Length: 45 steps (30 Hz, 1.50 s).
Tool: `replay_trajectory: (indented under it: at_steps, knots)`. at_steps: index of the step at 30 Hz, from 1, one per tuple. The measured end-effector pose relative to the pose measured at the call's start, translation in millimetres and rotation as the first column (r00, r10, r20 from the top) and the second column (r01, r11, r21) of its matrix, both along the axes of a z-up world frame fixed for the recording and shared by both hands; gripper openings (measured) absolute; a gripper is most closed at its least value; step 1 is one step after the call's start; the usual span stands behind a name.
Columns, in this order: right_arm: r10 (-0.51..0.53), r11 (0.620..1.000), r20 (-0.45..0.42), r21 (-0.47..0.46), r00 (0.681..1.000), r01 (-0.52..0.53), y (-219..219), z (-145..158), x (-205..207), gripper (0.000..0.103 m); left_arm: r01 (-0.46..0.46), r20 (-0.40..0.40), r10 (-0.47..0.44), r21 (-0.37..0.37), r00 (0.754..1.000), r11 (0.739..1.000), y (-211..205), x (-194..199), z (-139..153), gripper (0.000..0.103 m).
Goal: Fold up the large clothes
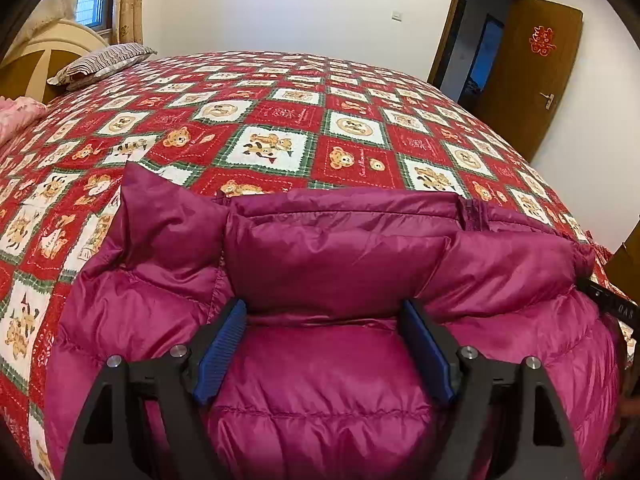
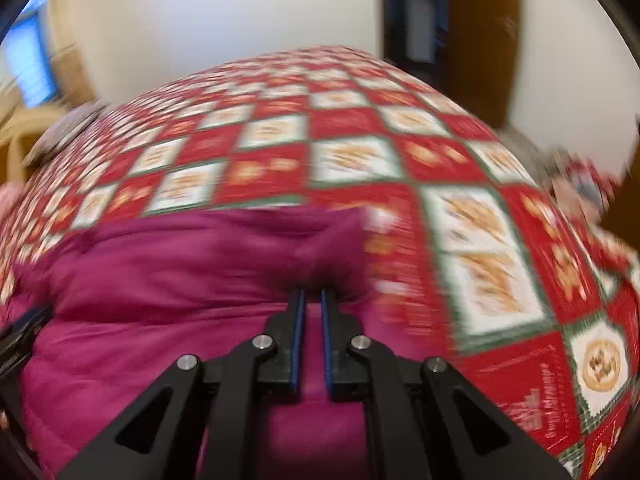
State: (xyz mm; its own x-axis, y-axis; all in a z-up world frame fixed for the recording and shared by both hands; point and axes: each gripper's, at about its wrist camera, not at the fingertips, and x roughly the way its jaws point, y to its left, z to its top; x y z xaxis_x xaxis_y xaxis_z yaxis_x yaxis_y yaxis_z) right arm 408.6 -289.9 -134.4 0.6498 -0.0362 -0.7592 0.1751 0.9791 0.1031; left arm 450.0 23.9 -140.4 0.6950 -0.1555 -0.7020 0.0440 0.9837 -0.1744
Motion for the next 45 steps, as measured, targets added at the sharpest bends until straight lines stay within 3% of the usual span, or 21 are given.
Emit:
replay_trajectory:
  at_steps: [1, 2, 4, 6, 10, 13, 16, 20, 23, 27, 31, 33, 37, 40, 42, 45]
  knots:
    - [-0.033, 0.999, -0.015, -0.001, 0.999, 0.033, -11, -2, -1, 0.009, 0.000, -0.001, 0.000, 0.005, 1.000, 1.000, 0, 0, 0, 0.080]
    - [-0.069, 0.997, -0.032, -0.037, 0.997, 0.068, -20, -3, -4, 0.019, 0.000, -0.002, 0.000, 0.010, 1.000, 1.000, -1, 1, 0, 0.080]
    - [-0.131, 0.988, -0.047, -0.089, 0.990, 0.126, -33, 0, -12, 0.021, 0.000, -0.005, 0.000, 0.017, 1.000, 1.000, -2, 1, -1, 0.081]
    - [-0.143, 0.989, 0.000, -0.024, 0.990, 0.143, -42, 17, -29, 0.021, 0.000, -0.005, 0.000, 0.017, 1.000, 1.000, -2, 1, -1, 0.081]
    - [-0.023, 0.998, 0.127, 0.057, 0.992, 0.015, 2, 60, -47, 0.021, -0.002, -0.006, 0.002, 0.027, 1.000, 1.000, -3, 1, -1, 0.081]
    - [0.138, 0.985, 0.148, 0.083, 0.979, -0.152, 62, 73, -31, 0.022, -0.003, -0.005, 0.003, 0.033, 1.000, 0.999, -3, 1, -1, 0.081]
    - [0.230, 0.962, 0.106, 0.125, 0.967, -0.242, 111, 58, -4, 0.022, -0.002, -0.005, 0.002, 0.031, 1.000, 1.000, -3, 0, -1, 0.081]
    - [0.227, 0.967, 0.024, 0.112, 0.974, -0.229, 135, 14, 28, 0.021, 0.001, -0.005, -0.001, 0.025, 1.000, 1.000, -3, 0, -1, 0.082]
    - [0.211, 0.971, 0.032, 0.104, 0.977, -0.214, 131, -7, 29, 0.015, 0.005, -0.005, -0.005, 0.012, 1.000, 1.000, -1, 0, -1, 0.083]
    - [0.192, 0.970, 0.042, 0.144, 0.981, -0.196, 118, -16, 28, 0.013, 0.012, -0.008, -0.012, 0.010, 1.000, 1.000, -2, 1, -1, 0.084]
    - [0.197, 0.978, 0.031, 0.068, 0.980, -0.199, 128, -15, 28, 0.013, 0.022, -0.025, -0.021, 0.015, 0.999, 1.000, -3, -1, 7, 0.084]
    - [0.197, 0.978, 0.034, 0.068, 0.980, -0.199, 128, -17, 29, 0.013, 0.052, 0.003, -0.052, -0.010, 0.999, 0.999, -7, -14, 22, 0.084]
    - [0.196, 0.971, 0.048, 0.129, 0.979, -0.200, 119, -19, 29, 0.013, 0.100, 0.045, -0.099, -0.033, 0.994, 0.994, -28, -28, 40, 0.084]
    - [0.187, 0.962, 0.058, 0.192, 0.981, -0.195, 110, -20, 29, 0.012, 0.059, 0.020, -0.059, -0.033, 0.998, 0.998, -37, -20, 26, 0.084]
    - [0.185, 0.947, 0.072, 0.253, 0.980, -0.197, 102, -20, 28, 0.012, 0.005, -0.037, -0.005, -0.009, 0.999, 1.000, -36, -9, 6, 0.084]
    - [0.171, 0.930, 0.071, 0.317, 0.983, -0.185, 93, -15, 23, 0.012, 0.010, -0.002, -0.010, 0.060, 1.000, 0.998, -44, -9, 1, 0.085]
